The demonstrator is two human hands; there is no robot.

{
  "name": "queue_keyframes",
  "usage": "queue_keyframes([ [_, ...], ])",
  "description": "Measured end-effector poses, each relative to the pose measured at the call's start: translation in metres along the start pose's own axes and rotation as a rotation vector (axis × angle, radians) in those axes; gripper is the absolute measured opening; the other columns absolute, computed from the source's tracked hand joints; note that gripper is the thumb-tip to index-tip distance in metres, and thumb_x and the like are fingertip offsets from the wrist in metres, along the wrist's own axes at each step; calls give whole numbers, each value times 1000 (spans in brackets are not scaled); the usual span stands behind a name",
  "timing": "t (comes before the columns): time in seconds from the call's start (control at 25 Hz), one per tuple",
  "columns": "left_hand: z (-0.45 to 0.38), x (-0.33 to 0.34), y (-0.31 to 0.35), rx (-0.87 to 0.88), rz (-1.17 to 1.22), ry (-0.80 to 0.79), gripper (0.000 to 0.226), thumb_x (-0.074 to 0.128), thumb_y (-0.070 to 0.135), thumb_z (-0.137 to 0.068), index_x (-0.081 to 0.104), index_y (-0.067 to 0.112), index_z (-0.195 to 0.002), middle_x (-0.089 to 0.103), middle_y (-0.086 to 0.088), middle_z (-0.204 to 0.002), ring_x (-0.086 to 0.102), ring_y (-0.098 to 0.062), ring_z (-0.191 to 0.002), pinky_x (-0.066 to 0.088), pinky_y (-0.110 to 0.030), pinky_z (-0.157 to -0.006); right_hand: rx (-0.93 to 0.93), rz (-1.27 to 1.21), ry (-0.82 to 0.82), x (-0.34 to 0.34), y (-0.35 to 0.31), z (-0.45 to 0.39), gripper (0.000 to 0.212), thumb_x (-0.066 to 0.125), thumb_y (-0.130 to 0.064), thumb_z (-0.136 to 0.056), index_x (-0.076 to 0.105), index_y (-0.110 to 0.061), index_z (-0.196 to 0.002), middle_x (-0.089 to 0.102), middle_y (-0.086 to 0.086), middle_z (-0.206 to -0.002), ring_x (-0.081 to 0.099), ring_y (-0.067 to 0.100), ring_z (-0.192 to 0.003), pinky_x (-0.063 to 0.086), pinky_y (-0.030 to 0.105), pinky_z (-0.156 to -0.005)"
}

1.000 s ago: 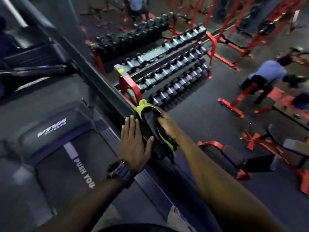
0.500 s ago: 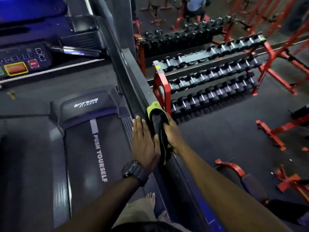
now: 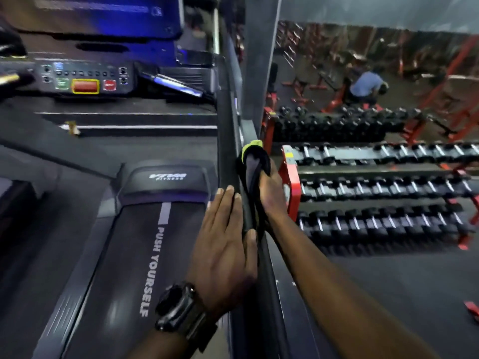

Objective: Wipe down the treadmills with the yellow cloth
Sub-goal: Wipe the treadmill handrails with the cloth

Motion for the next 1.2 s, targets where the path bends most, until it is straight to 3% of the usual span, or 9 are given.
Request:
queue_keyframes([
  [0.08,3,0,7,-23,-67,37,67,25,38,-91,29,7,-150,21,-5,-160,9,-11,-149,-3,-16,-118,-65,-65,-34,-15,12,43,34,51,-3,-98,61,-34,-103,67,-8,-104,63,-9,-90,43,5,-77],
  [0.16,-2,-2,7,-77,-107,1,63,27,34,-93,28,9,-151,19,-3,-161,10,-10,-149,-7,-6,-110,-158,-214,-66,-32,26,103,34,55,-7,-94,64,-35,-111,69,-9,-113,65,4,-106,48,15,-90],
  [0.28,-10,-3,22,-188,-203,-110,53,32,24,-97,35,6,-146,27,-9,-158,20,-20,-147,8,-22,-117,-263,-244,-131,-45,13,152,44,59,-18,-89,58,-34,-131,65,-10,-124,60,11,-118,47,28,-100],
  [0.44,-16,2,34,-268,-309,9,39,38,17,-93,50,5,-128,44,-12,-145,37,-28,-136,27,-37,-111,-92,-61,-106,-26,-9,62,50,52,-12,-85,59,-25,-132,68,4,-117,63,29,-112,48,35,-94],
  [0.72,-19,4,27,-232,-321,-50,59,23,25,-93,34,7,-149,27,-8,-159,19,-16,-148,4,-25,-119,-169,-243,-162,-46,29,155,46,59,-17,-91,55,-34,-134,63,-7,-130,58,15,-123,46,45,-104],
  [0.8,-15,8,29,-205,-360,-57,65,21,27,-86,39,5,-144,33,-11,-156,25,-22,-146,11,-32,-121,-169,-150,-158,-34,23,112,46,58,-26,-84,58,-35,-128,68,-5,-121,64,18,-113,50,48,-99],
  [1.0,-65,1,23,-323,-278,-190,32,41,19,-87,57,4,-111,53,-13,-127,49,-35,-121,39,-43,-103,-63,-29,-105,-17,6,30,51,56,-27,-76,58,-33,-127,69,2,-115,64,24,-106,50,48,-97],
  [1.12,-88,12,16,-288,-286,-221,51,26,32,-80,54,-1,-108,50,-20,-130,43,-38,-127,32,-43,-109,-100,-240,-177,-38,22,115,49,58,-23,-83,58,-41,-128,66,-10,-122,62,9,-113,51,37,-97],
  [1.2,-87,23,11,-250,-377,-312,77,10,42,-77,45,-5,-127,35,-22,-147,28,-37,-141,19,-43,-116,-115,-290,-152,-45,31,133,51,58,-14,-85,59,-48,-124,66,-16,-121,61,2,-112,51,31,-97],
])
Point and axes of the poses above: each hand's wrist, its own z-axis away from the middle knuckle, its own x-axis out of the palm, y = z × x, the point moved 5 cm from there along -z, towards the middle knuckle
